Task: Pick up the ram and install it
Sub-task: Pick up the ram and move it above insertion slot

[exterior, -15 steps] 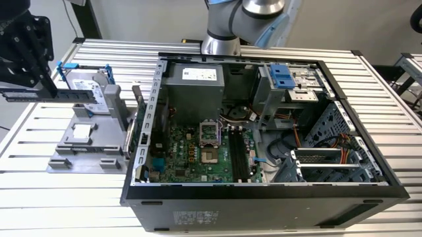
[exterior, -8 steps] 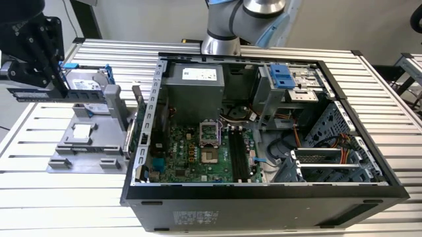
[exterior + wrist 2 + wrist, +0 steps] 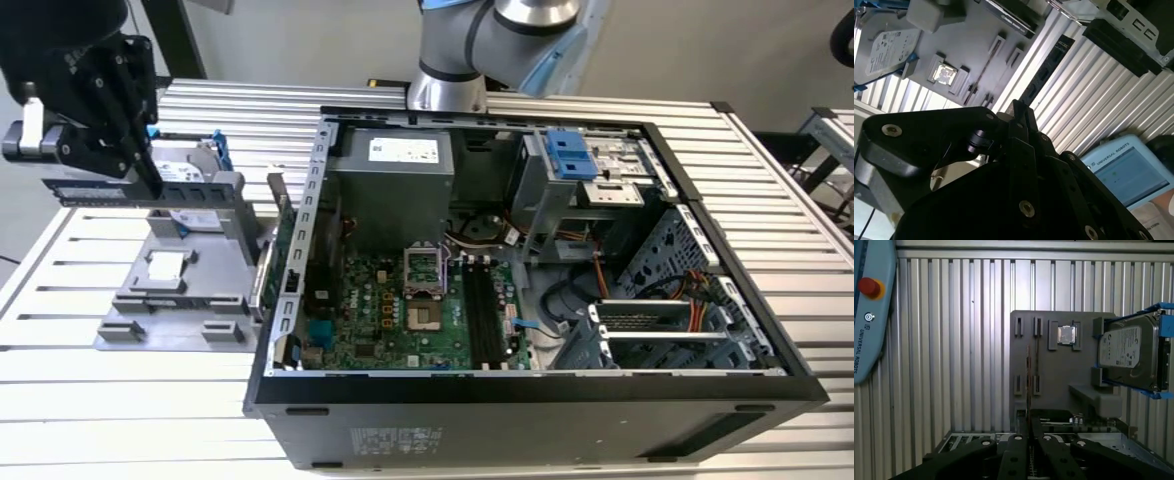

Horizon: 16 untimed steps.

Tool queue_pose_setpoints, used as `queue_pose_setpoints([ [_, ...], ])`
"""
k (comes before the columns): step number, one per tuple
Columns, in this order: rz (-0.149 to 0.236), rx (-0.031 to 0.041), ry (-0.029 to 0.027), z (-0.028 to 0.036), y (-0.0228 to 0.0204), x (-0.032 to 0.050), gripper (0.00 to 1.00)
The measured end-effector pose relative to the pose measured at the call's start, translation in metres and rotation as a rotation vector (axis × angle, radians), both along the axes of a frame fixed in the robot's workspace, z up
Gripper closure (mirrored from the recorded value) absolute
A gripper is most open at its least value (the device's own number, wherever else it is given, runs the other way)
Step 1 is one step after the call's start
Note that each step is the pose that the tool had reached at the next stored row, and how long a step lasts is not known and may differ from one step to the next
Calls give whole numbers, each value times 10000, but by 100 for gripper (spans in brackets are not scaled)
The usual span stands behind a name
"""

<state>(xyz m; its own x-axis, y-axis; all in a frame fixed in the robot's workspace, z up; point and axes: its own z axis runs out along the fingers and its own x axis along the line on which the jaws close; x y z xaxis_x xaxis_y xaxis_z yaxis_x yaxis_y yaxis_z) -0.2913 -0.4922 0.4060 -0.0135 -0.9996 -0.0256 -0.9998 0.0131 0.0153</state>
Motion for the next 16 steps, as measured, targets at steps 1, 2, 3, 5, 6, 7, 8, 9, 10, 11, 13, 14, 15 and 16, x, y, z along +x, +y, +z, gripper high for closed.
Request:
queue_pose_setpoints([
  [1, 0, 0, 1, 0, 0, 22, 100],
  [2, 0, 0, 3, 0, 0, 44, 100],
  [3, 0, -1, 4, 0, 0, 66, 100],
  [5, 0, 0, 7, 0, 0, 110, 100],
  [6, 1, 0, 8, 0, 0, 133, 100],
  [7, 1, 0, 10, 0, 0, 154, 100],
  [8, 1, 0, 11, 0, 0, 176, 100],
  [9, 1, 0, 13, 0, 0, 197, 100],
  [10, 0, 0, 14, 0, 0, 219, 100],
  [11, 1, 0, 15, 0, 0, 241, 100],
  [13, 0, 0, 19, 0, 0, 288, 100],
  [14, 0, 0, 21, 0, 0, 311, 100],
  [15, 0, -1, 23, 0, 0, 335, 100],
  [16, 1, 0, 25, 0, 0, 359, 100],
])
